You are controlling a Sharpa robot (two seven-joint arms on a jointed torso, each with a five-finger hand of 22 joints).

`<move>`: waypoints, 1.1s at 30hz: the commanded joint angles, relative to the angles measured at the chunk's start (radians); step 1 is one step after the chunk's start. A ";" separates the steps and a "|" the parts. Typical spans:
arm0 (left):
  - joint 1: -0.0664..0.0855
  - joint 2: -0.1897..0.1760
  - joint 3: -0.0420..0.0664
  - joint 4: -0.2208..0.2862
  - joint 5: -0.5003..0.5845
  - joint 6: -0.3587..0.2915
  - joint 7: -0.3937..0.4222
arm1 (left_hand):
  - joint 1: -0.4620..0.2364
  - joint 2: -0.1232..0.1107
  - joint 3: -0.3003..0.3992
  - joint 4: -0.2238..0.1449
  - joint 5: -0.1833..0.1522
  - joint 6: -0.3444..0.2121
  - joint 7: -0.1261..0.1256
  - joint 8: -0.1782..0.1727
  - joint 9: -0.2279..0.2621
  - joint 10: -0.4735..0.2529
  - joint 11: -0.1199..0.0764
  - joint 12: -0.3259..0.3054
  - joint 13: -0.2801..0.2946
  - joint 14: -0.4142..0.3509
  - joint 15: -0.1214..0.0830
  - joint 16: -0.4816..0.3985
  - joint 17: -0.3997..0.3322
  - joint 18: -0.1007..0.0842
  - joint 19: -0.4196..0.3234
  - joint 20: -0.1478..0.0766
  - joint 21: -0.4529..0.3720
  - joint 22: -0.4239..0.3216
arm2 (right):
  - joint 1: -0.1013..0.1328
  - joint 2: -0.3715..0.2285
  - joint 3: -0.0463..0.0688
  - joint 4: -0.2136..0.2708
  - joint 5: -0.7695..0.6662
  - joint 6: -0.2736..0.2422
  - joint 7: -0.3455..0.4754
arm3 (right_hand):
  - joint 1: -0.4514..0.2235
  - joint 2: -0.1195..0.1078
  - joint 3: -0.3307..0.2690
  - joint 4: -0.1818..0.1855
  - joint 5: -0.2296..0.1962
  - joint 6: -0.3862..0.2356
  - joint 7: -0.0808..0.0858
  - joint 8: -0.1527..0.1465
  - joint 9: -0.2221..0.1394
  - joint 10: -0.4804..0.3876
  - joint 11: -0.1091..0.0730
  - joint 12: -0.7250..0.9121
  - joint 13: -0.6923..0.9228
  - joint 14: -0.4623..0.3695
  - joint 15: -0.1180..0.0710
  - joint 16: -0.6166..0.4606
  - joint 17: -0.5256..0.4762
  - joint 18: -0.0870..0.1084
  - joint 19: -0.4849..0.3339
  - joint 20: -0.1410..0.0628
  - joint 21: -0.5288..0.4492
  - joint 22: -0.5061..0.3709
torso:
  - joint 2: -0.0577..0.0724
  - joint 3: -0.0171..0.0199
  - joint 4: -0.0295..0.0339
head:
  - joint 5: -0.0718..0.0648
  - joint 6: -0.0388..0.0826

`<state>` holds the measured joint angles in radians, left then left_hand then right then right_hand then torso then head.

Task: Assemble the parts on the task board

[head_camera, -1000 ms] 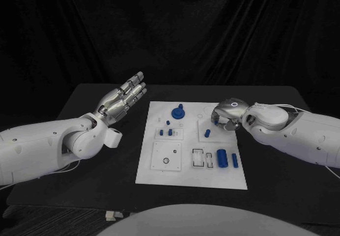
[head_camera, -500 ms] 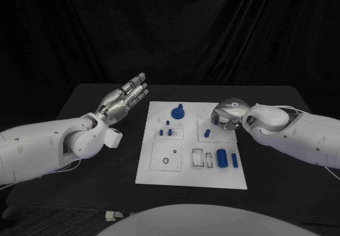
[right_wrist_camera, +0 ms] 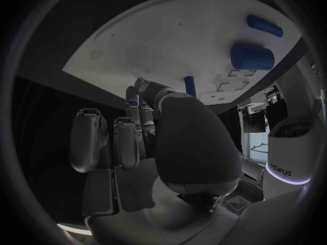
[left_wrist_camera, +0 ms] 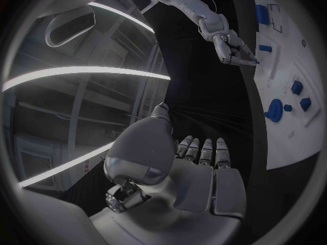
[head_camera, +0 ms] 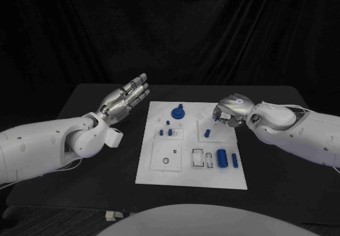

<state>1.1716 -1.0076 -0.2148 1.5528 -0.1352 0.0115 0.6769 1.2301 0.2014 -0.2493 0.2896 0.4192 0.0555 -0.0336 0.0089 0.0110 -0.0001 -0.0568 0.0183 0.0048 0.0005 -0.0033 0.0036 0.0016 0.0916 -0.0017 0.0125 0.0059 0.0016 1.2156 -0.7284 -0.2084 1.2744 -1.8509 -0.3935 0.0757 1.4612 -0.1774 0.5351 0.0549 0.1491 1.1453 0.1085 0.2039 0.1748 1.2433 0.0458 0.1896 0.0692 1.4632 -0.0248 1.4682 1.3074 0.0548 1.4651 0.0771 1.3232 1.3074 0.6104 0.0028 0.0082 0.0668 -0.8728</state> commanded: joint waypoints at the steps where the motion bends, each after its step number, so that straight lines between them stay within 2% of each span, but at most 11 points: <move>1: -0.001 0.003 0.001 0.000 0.006 0.022 0.012 | 0.011 0.001 0.001 0.002 0.004 -0.001 -0.009 0.002 0.000 0.000 0.007 0.005 0.001 0.000 0.006 -0.004 -0.002 -0.006 0.002 0.007 -0.006 -0.002 | 0.013 -0.005 0.001 0.012 -0.008 -0.046 -0.012 | -0.018 -0.003 -0.008 0.004 0.000 0.001 0.001 -0.002 0.001 0.001 0.003 -0.006 -0.002 0.061 0.000 0.000 0.019 -0.001 0.011 0.005 0.005 0.192 | -0.001 0.0001 0.0003 | 0.000 0.000; 4: -0.002 0.004 0.001 -0.001 0.006 0.028 0.007 | 0.013 0.001 0.002 0.002 0.006 -0.001 -0.011 0.002 0.000 0.000 0.008 0.005 0.001 0.000 0.008 -0.004 -0.002 -0.005 0.002 0.010 -0.006 -0.002 | 0.031 -0.014 0.001 0.033 -0.008 -0.039 -0.023 | -0.021 -0.003 -0.009 0.006 -0.001 0.000 0.001 -0.003 0.001 0.000 0.003 -0.010 -0.003 0.061 0.001 -0.001 0.018 -0.001 0.011 0.005 0.004 0.192 | -0.001 -0.0004 0.0000 | 0.001 0.000; 5: -0.002 0.004 0.001 -0.001 0.006 0.030 0.005 | 0.017 0.001 0.002 0.002 0.009 -0.002 -0.015 0.002 0.000 0.000 0.017 0.007 0.001 0.000 0.010 -0.004 -0.002 -0.002 0.002 0.015 -0.006 -0.002 | 0.038 -0.018 0.001 0.042 -0.008 -0.036 -0.027 | -0.022 -0.003 -0.009 0.006 -0.001 -0.002 0.001 -0.004 0.001 -0.001 0.003 -0.012 -0.003 0.061 0.001 -0.001 0.018 -0.001 0.010 0.005 0.004 0.192 | -0.001 -0.0005 0.0002 | 0.000 0.000; 8: -0.002 0.005 0.001 -0.002 0.006 0.036 0.000 | 0.022 0.002 0.003 0.002 0.013 -0.002 -0.020 0.002 0.000 0.000 0.027 0.007 0.001 0.000 0.014 -0.004 -0.002 0.000 0.002 0.022 -0.006 -0.002 | 0.053 -0.029 0.001 0.066 -0.008 -0.027 -0.039 | -0.022 -0.002 -0.009 0.007 0.000 -0.003 0.001 -0.005 0.001 -0.002 0.003 -0.013 -0.003 0.060 0.001 -0.001 0.017 -0.001 0.010 0.005 0.003 0.192 | -0.001 -0.0007 0.0004 | 0.000 0.000; 15: -0.002 0.007 0.001 -0.004 0.006 0.045 -0.007 | 0.024 0.003 0.003 0.002 0.015 -0.002 -0.022 0.002 0.000 0.000 0.029 0.007 0.001 0.000 0.018 -0.004 -0.002 0.002 0.002 0.027 -0.006 -0.002 | 0.078 -0.062 0.001 0.166 -0.008 0.022 -0.073 | -0.024 -0.002 -0.009 0.008 -0.002 -0.005 0.001 -0.007 0.001 -0.004 0.004 -0.018 -0.004 0.060 0.001 -0.002 0.017 0.000 0.009 0.005 -0.001 0.191 | 0.000 -0.0006 0.0010 | 0.003 0.000; 22: -0.003 0.010 0.001 -0.006 0.006 0.049 -0.011 | 0.025 0.004 0.003 0.002 0.016 -0.002 -0.023 0.002 0.000 0.000 0.032 0.007 0.001 0.000 0.019 -0.004 -0.002 0.004 0.002 0.030 -0.006 -0.002 | 0.084 -0.079 0.001 0.298 -0.008 0.095 -0.097 | -0.030 -0.006 -0.012 0.011 0.002 -0.013 0.002 -0.014 0.001 -0.007 0.006 -0.026 -0.004 0.058 0.002 -0.005 0.009 0.001 0.006 0.006 -0.006 0.189 | -0.002 -0.0015 0.0007 | 0.008 0.000; 28: -0.003 0.012 0.001 -0.006 0.006 0.048 -0.012 | 0.025 0.004 0.003 0.002 0.016 -0.002 -0.023 0.002 0.000 0.000 0.032 0.007 0.001 0.000 0.019 -0.004 -0.002 0.004 0.002 0.030 -0.006 -0.002 | 0.082 -0.065 0.001 0.366 -0.009 0.127 -0.115 | -0.031 -0.006 -0.012 0.012 0.002 -0.013 0.002 -0.015 0.001 -0.008 0.006 -0.027 -0.004 0.058 0.002 -0.005 0.009 0.002 0.006 0.006 -0.007 0.189 | -0.001 -0.0015 0.0003 | 0.025 0.000; 33: -0.003 0.011 0.001 -0.004 0.006 0.044 -0.014 | 0.027 0.005 0.003 0.002 0.017 -0.002 -0.024 0.002 0.000 0.000 0.035 0.008 0.002 0.000 0.020 -0.004 -0.002 0.006 0.002 0.033 -0.006 -0.002 | 0.072 -0.037 0.001 0.386 -0.033 0.152 -0.121 | -0.035 -0.008 -0.014 0.013 0.006 -0.021 0.004 -0.021 -0.001 -0.010 0.008 -0.034 -0.004 0.058 0.004 -0.006 0.008 0.001 0.006 0.007 -0.006 0.189 | -0.001 -0.0016 0.0012 | 0.039 0.000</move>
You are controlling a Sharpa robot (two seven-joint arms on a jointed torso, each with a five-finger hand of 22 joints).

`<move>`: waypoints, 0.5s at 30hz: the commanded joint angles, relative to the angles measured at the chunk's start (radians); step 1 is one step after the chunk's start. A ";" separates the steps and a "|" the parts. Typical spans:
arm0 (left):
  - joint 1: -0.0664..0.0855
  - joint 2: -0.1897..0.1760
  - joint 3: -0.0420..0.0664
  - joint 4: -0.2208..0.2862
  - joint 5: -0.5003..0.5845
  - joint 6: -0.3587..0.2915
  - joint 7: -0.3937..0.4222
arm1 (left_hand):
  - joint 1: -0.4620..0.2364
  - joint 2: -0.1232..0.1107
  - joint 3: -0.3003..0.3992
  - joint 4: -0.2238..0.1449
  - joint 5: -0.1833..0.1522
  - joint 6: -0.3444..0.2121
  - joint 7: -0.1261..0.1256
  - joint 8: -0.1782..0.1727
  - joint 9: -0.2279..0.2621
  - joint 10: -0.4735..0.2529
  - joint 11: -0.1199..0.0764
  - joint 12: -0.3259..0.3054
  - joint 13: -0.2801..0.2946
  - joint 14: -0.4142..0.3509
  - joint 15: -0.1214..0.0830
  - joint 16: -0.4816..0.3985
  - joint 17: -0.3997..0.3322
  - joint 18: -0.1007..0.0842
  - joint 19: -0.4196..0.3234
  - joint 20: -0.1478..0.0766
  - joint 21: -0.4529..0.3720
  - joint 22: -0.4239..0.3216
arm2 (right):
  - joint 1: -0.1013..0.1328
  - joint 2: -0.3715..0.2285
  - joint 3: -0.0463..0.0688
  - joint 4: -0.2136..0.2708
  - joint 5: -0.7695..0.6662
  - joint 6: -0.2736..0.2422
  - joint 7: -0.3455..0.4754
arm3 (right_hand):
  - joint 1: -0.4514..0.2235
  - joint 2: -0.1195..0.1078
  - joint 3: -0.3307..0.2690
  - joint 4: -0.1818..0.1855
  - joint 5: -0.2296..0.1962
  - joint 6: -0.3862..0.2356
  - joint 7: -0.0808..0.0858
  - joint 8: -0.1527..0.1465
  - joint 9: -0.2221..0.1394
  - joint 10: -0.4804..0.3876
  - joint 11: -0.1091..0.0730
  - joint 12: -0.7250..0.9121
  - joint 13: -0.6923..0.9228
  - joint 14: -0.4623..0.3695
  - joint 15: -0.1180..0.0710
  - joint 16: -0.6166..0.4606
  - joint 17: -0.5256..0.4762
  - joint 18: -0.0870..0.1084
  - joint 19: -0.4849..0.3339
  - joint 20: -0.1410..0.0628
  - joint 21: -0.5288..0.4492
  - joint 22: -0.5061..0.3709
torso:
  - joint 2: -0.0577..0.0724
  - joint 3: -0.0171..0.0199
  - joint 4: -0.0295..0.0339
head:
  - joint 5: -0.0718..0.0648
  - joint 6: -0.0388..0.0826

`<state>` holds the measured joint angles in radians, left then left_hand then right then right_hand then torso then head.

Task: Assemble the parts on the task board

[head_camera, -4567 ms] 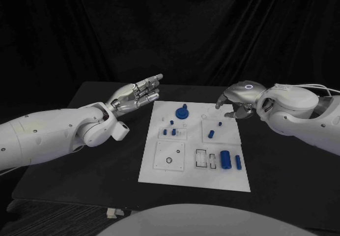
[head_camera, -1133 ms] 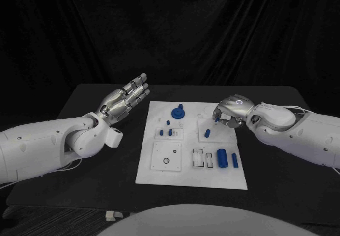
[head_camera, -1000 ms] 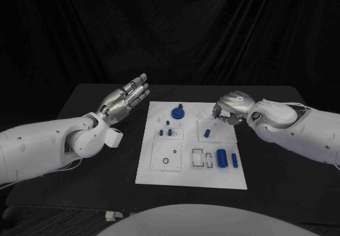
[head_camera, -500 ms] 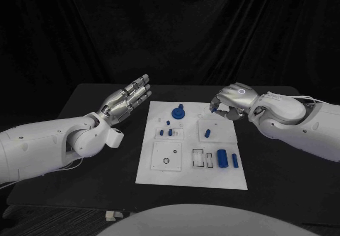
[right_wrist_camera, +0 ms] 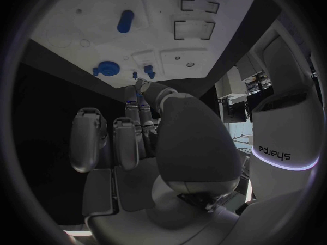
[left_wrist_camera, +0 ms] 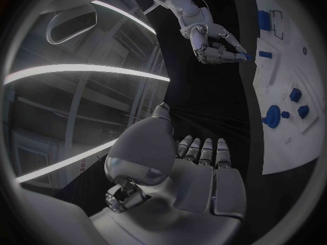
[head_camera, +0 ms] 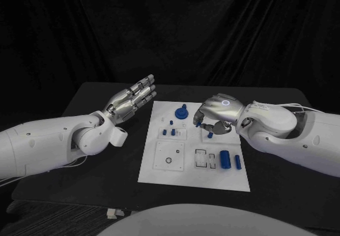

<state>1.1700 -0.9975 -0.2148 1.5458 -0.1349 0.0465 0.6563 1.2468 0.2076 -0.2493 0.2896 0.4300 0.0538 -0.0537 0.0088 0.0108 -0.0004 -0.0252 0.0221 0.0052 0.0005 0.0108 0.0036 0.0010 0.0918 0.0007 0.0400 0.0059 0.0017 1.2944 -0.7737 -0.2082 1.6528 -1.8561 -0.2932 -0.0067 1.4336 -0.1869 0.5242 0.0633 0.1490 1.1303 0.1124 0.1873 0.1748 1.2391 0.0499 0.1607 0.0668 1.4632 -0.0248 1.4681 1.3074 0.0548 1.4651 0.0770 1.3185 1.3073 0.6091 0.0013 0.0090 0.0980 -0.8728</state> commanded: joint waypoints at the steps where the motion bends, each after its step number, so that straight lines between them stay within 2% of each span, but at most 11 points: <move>1: -0.002 0.000 0.001 0.003 0.005 0.008 0.007 | 0.010 -0.002 0.003 0.002 0.006 0.000 -0.003 0.002 0.000 0.000 0.004 0.005 0.001 -0.001 0.006 -0.004 -0.001 0.005 -0.001 0.005 -0.006 -0.002 | -0.010 0.016 0.001 0.009 -0.031 0.057 -0.040 | -0.007 0.001 -0.003 0.004 0.007 -0.007 0.000 -0.005 -0.001 -0.006 0.004 -0.005 -0.001 0.058 0.004 -0.006 0.008 0.001 0.006 0.007 -0.002 0.189 | 0.000 -0.0003 0.0004 | 0.009 0.000; 9: -0.002 0.000 0.001 0.004 0.005 0.005 0.006 | 0.010 -0.001 0.003 0.002 0.006 0.000 -0.003 0.002 0.000 0.000 0.006 0.005 0.001 -0.001 0.006 -0.004 -0.001 0.006 -0.001 0.007 -0.006 -0.002 | -0.047 0.072 0.001 0.001 -0.050 0.088 -0.045 | -0.007 0.002 -0.002 0.004 0.009 -0.007 0.000 -0.006 -0.001 -0.006 0.004 -0.006 -0.001 0.057 0.004 -0.008 0.003 0.002 0.004 0.008 -0.006 0.188 | 0.001 0.0007 0.0001 | 0.016 0.000; 15: -0.002 0.001 0.001 0.004 0.005 0.006 0.005 | 0.010 -0.001 0.003 0.003 0.006 0.000 -0.003 0.002 0.000 0.000 0.007 0.006 0.001 -0.001 0.007 -0.004 -0.001 0.007 -0.001 0.008 -0.006 -0.002 | -0.072 0.111 0.001 -0.022 -0.076 0.090 -0.046 | -0.007 0.002 -0.003 0.003 0.013 -0.007 0.000 -0.007 -0.001 -0.005 0.004 -0.007 -0.001 0.057 0.004 -0.008 0.004 0.003 0.003 0.008 -0.008 0.187 | 0.002 0.0012 0.0004 | 0.016 0.000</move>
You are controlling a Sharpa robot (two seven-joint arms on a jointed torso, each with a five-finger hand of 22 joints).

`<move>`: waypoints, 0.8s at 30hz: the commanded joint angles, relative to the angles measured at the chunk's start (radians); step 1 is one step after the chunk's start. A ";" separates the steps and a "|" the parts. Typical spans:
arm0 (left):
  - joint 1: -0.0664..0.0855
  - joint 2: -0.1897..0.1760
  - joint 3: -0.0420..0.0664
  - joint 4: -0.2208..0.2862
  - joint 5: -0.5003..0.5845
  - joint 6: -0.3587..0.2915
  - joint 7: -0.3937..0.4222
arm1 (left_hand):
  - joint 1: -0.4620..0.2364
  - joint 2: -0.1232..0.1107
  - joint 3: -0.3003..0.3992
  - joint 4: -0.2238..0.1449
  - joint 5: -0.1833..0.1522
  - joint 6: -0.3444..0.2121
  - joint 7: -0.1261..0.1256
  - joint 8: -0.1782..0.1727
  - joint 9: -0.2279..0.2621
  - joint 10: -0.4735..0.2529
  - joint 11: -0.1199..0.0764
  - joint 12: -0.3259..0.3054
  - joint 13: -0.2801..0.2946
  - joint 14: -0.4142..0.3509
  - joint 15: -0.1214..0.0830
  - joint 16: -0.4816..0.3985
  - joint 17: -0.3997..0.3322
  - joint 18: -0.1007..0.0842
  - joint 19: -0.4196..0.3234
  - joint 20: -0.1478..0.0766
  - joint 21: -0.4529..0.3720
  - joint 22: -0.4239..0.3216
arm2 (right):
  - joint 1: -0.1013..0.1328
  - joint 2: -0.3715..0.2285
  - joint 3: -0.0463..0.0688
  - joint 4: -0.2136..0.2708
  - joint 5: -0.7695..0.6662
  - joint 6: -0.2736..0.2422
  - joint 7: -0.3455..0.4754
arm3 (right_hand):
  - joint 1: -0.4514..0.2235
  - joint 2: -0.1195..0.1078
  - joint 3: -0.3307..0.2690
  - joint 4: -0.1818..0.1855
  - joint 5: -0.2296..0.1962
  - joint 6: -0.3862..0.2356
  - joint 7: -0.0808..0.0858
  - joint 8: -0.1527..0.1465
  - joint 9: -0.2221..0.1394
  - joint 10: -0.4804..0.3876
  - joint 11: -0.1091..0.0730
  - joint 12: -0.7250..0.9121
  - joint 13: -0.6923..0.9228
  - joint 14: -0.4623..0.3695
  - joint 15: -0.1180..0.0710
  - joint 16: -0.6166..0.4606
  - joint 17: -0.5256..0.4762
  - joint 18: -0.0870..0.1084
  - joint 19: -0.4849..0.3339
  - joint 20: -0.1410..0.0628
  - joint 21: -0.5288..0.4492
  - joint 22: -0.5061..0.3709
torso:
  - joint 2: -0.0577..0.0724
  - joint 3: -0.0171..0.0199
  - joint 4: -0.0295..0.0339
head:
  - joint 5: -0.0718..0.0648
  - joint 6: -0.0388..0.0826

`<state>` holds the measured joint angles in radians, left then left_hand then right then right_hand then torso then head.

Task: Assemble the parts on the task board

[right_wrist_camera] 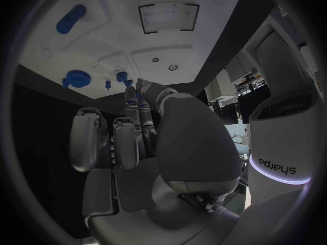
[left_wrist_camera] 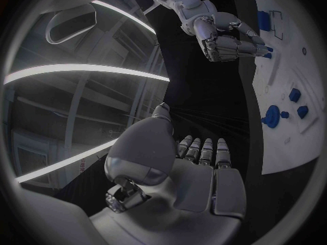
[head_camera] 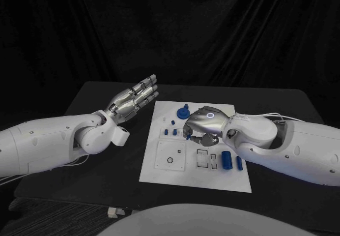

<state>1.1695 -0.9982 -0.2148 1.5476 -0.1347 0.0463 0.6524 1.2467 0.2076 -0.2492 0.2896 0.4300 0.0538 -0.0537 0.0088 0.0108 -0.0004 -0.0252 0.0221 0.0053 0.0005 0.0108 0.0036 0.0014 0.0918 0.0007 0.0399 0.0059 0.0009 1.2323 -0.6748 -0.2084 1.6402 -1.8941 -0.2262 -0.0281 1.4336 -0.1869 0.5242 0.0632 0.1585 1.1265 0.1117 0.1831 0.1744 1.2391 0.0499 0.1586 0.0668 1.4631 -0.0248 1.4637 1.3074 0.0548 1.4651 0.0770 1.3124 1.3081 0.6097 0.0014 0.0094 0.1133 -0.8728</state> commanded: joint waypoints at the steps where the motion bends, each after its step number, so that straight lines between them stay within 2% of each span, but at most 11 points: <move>1: -0.001 0.002 0.001 0.002 0.005 0.007 0.009 | 0.010 -0.001 0.003 0.003 0.006 0.000 -0.003 0.002 0.000 0.000 0.007 0.006 0.001 0.000 0.007 -0.004 -0.001 0.007 -0.001 0.008 -0.006 -0.001 | -0.012 0.016 0.001 -0.013 -0.039 0.022 -0.025 | -0.007 0.002 -0.003 0.003 0.004 -0.003 0.001 -0.002 0.000 -0.005 0.004 -0.005 -0.001 0.057 0.004 -0.003 0.004 0.003 0.003 0.008 -0.002 0.186 | 0.002 0.0011 -0.0002 | 0.001 0.000; 13: -0.002 0.007 0.001 0.000 0.005 0.015 0.004 | 0.011 0.003 0.003 0.003 0.006 0.000 -0.003 0.002 0.000 0.001 0.009 0.005 0.001 0.000 0.016 -0.004 -0.001 0.009 -0.001 0.018 -0.006 -0.001 | -0.047 0.075 0.001 -0.064 -0.047 0.005 -0.034 | -0.006 0.000 -0.004 0.000 0.014 -0.005 0.001 -0.005 -0.001 -0.001 0.003 -0.007 0.000 0.057 0.003 -0.003 0.005 0.003 0.003 0.008 -0.003 0.186 | 0.001 0.0009 -0.0008 | 0.013 0.000; 24: -0.004 0.010 0.001 -0.004 0.005 0.020 0.001 | 0.012 0.004 0.003 0.003 0.006 -0.001 -0.004 0.002 0.000 0.001 0.009 0.006 0.001 0.000 0.021 -0.004 -0.001 0.009 -0.001 0.022 -0.006 -0.001 | -0.065 0.102 0.001 -0.081 -0.047 0.000 -0.041 | -0.004 0.000 -0.005 -0.004 0.023 -0.004 0.001 -0.007 0.000 0.003 0.002 -0.008 0.001 0.057 0.002 -0.003 0.005 0.003 0.003 0.007 -0.003 0.186 | 0.001 0.0004 -0.0002 | 0.010 0.000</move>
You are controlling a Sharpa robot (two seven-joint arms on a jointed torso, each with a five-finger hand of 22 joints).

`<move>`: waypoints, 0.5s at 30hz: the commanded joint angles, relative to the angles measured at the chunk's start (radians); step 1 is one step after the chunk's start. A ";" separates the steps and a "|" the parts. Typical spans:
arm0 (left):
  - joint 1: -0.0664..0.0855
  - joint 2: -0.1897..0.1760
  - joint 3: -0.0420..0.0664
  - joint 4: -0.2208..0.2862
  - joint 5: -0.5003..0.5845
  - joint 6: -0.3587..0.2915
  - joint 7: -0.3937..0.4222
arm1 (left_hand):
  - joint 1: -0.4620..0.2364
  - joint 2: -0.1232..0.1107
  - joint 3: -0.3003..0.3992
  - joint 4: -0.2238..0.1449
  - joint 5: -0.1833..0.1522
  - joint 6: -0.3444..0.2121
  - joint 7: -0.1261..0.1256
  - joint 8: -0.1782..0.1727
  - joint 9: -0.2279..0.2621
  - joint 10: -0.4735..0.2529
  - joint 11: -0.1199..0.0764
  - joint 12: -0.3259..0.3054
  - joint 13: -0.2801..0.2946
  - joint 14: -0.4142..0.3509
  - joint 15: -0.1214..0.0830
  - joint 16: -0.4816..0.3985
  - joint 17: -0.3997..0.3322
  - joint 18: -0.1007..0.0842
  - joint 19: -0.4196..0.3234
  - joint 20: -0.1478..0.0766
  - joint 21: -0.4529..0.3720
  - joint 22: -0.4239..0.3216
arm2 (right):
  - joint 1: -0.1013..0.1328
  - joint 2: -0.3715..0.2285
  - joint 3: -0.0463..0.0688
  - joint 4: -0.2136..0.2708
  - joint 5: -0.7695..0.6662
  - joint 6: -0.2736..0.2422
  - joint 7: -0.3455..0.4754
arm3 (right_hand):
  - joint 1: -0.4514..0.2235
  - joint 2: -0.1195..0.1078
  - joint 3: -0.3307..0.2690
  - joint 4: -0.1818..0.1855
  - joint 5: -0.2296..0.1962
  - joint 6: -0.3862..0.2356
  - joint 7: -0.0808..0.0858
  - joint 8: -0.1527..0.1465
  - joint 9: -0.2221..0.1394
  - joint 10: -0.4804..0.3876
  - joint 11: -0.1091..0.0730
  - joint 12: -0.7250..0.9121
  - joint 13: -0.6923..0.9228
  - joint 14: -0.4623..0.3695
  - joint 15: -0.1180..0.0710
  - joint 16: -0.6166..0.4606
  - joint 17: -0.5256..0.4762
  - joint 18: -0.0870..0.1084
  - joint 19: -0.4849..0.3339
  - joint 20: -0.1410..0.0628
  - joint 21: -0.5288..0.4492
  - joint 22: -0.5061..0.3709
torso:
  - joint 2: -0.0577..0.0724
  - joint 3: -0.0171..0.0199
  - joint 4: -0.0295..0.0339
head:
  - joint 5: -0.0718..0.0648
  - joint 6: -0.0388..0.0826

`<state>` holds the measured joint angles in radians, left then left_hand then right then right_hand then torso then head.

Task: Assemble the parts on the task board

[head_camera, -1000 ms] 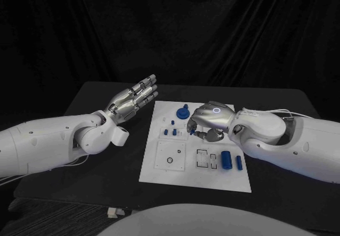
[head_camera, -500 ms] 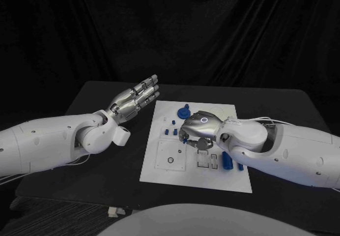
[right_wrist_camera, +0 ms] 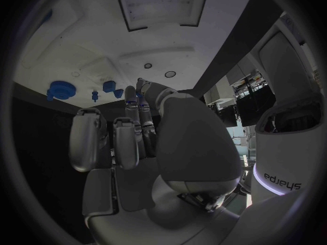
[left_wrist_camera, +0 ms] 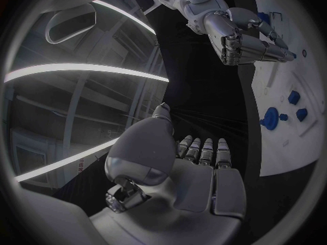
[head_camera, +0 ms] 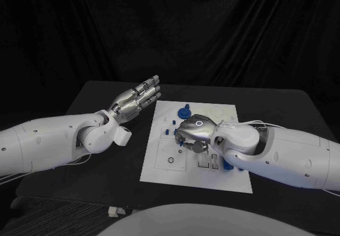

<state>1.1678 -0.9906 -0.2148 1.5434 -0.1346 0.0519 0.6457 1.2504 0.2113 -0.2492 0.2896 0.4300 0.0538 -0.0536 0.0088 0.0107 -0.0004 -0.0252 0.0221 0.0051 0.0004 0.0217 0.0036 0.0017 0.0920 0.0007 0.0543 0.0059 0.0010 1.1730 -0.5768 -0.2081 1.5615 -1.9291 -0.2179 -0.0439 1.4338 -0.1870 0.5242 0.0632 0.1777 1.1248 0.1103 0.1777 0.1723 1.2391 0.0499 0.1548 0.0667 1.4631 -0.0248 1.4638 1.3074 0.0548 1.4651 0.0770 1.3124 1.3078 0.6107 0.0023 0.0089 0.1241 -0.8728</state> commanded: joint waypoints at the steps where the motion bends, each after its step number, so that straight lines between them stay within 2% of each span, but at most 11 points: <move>1: -0.002 0.002 0.001 0.000 0.005 0.015 0.007 | 0.008 0.001 0.003 0.003 0.006 -0.001 -0.004 0.002 0.000 0.001 0.010 0.006 0.001 0.000 0.011 -0.004 -0.002 0.008 -0.001 0.009 -0.006 -0.001 | -0.008 0.005 0.000 -0.003 -0.012 -0.008 -0.025 | -0.003 0.000 -0.005 -0.004 0.005 -0.003 0.003 -0.002 0.002 0.004 0.002 -0.004 0.002 0.057 0.002 -0.003 0.005 0.003 0.003 0.007 -0.002 0.187 | 0.000 -0.0005 0.0001 | -0.001 0.000; 15: -0.003 0.003 0.001 -0.002 0.005 0.020 0.001 | 0.009 0.004 0.004 0.003 0.007 -0.002 -0.004 0.002 0.000 0.001 0.013 0.006 0.001 0.000 0.019 -0.004 -0.002 0.008 -0.001 0.016 -0.006 -0.001 | -0.036 0.012 0.000 -0.008 -0.012 -0.001 -0.030 | -0.001 0.000 -0.005 -0.007 0.010 -0.003 0.003 -0.004 0.002 0.007 0.002 -0.005 0.002 0.057 0.002 -0.003 0.005 0.003 0.002 0.007 -0.003 0.186 | 0.000 -0.0004 -0.0001 | 0.001 0.000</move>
<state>1.1664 -0.9899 -0.2149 1.5405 -0.1346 0.0575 0.6398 1.2503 0.2113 -0.2492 0.2896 0.4300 0.0538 -0.0536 0.0088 0.0107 -0.0001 -0.0176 0.0221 0.0051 0.0005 0.0360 0.0036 0.0009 0.0918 0.0006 0.0614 0.0059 0.0012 1.1389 -0.5649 -0.2084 1.5522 -1.9313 -0.2174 -0.0518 1.4338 -0.1871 0.5214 0.0604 0.1822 1.1232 0.1087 0.1747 0.1731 1.2391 0.0499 0.1548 0.0678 1.4631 -0.0249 1.4637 1.3073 0.0547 1.4651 0.0770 1.3124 1.3076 0.6105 0.0019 0.0093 0.1247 -0.8728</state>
